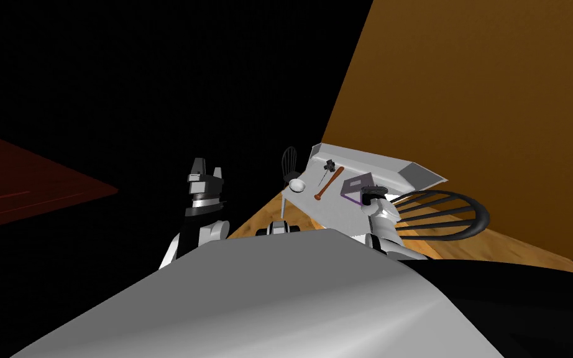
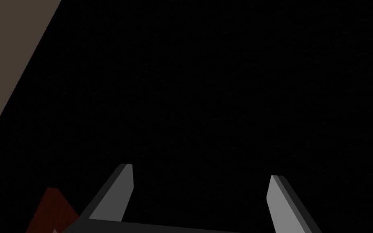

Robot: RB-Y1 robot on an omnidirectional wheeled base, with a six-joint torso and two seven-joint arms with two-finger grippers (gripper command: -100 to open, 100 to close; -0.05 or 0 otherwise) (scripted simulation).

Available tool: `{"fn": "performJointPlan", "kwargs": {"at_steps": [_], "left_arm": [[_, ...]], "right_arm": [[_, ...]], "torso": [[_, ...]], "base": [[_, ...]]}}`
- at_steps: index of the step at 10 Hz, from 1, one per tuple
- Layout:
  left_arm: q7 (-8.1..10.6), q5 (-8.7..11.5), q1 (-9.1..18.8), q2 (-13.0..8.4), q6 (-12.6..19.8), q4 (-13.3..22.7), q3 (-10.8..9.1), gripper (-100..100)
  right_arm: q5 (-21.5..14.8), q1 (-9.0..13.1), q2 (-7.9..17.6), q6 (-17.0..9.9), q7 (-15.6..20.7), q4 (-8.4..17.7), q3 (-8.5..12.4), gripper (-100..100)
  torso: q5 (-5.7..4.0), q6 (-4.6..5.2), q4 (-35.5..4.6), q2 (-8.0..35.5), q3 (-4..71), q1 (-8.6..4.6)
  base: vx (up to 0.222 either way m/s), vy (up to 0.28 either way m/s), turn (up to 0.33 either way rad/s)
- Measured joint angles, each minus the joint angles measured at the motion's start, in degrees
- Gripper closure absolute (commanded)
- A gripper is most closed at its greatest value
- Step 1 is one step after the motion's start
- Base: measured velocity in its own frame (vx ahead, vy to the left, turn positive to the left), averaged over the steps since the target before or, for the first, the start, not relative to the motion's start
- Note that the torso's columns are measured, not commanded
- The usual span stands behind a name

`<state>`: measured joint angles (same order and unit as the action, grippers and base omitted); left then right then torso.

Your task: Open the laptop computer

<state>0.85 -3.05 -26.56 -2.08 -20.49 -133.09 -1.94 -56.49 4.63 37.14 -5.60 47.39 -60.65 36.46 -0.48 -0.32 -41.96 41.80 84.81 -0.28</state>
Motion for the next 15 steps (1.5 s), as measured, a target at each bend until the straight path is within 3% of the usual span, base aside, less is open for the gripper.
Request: {"fn": "performJointPlan", "kwargs": {"at_steps": [1, 2, 3, 5, 7, 12, 14, 15], "left_arm": [[0.00, 0.0, 0.0, 0.0, 0.0, 0.0, 0.00, 0], [0.00, 0.0, 0.0, 0.0, 0.0, 0.0, 0.01, 0], [0.00, 0.0, 0.0, 0.0, 0.0, 0.0, 0.00, 0], [0.00, 0.0, 0.0, 0.0, 0.0, 0.0, 0.00, 0], [0.00, 0.0, 0.0, 0.0, 0.0, 0.0, 0.00, 0], [0.00, 0.0, 0.0, 0.0, 0.0, 0.0, 0.01, 0], [0.00, 0.0, 0.0, 0.0, 0.0, 0.0, 0.01, 0], [0.00, 0.0, 0.0, 0.0, 0.0, 0.0, 0.01, 0]], "right_arm": [[-0.5, 0.3, -1.9, 1.0, -0.5, -0.9, 1.4, 100], [1.0, -0.4, -1.8, 0.5, -1.1, -1.7, 0.2, 100], [1.4, -0.4, -2.6, 0.5, -1.6, -2.2, 0.4, 100], [1.0, 0.1, -5.9, 2.3, -2.7, -3.6, 2.3, 100], [1.6, -0.3, -6.6, 2.9, -3.1, -4.2, 2.6, 100], [3.2, -1.7, -11.9, 7.0, -4.8, -6.6, 4.6, 100], [3.3, -1.5, -13.9, 9.1, -4.9, -6.3, 6.2, 100], [3.5, -1.6, -14.6, 10.0, -5.1, -6.5, 6.6, -100]], "torso": [[-0.08, 0.00, 0.0, 0.0, 0.0, -0.01], [0.02, -0.11, 0.0, 0.0, 0.0, 0.05], [0.04, -0.07, 0.0, 0.0, 0.0, 0.04], [0.01, 0.02, 0.0, 0.0, 0.0, -0.06], [0.26, 0.18, -0.1, 0.1, -0.1, 0.08], [0.36, 0.03, -0.2, 0.2, -0.1, 0.28], [0.37, 0.05, -0.2, 0.2, -0.1, 0.20], [0.39, 0.00, -0.2, 0.2, -0.1, 0.25]], "base": [[-0.013, -0.048, -0.050], [-0.013, -0.054, -0.066], [-0.008, -0.072, -0.098], [0.000, -0.057, -0.089], [0.022, -0.049, -0.122], [0.037, -0.046, -0.066], [0.030, -0.038, -0.058], [-0.050, 0.004, 0.115]]}}
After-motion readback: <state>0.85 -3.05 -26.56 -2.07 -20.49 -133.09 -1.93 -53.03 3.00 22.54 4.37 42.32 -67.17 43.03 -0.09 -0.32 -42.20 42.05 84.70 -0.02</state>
